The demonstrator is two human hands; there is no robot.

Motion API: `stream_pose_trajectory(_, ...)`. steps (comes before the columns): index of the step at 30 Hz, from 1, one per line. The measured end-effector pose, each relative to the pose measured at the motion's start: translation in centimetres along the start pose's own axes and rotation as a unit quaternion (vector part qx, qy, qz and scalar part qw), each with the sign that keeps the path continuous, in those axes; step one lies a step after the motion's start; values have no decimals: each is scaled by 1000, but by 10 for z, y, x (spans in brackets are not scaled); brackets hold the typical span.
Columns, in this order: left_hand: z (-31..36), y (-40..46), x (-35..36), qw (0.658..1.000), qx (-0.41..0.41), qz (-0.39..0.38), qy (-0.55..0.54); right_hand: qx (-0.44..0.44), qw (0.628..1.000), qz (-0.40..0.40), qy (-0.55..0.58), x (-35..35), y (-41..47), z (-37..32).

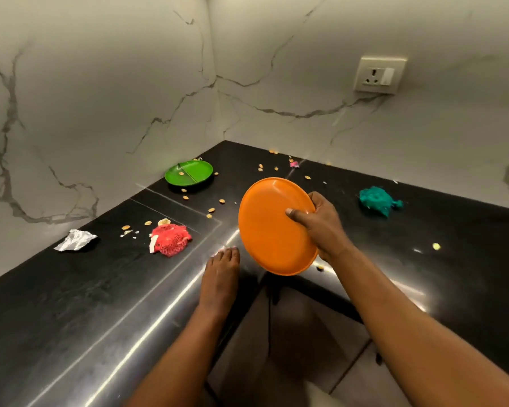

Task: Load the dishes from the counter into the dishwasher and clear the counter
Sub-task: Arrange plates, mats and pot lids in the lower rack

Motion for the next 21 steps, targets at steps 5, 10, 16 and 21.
stream_pose_trajectory(5, 43, -80, 10, 994, 92, 42, -47, -5, 999, 40, -30, -32, -113, 25)
stream_pose_trajectory(10, 91, -168, 54, 986, 146, -75, -13, 61, 991, 115, -17, -77, -249, 78)
stream_pose_trajectory(16, 176, -270, 119, 935, 236, -262, 37, 178, 949, 262, -8, -137, -420, 156)
stream_pose_trajectory(21, 269, -352, 160, 881, 328, -334, 70, 253, 894, 368, -16, -183, -542, 216)
Point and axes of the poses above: each hand's wrist, its own y-axis towards the middle knuckle, its own x-axis out of the palm, z = x × y, the point moved 3 cm from there along y, towards the middle knuckle, and after that the axes turned 2 degrees about y, right-handed, at the moved point
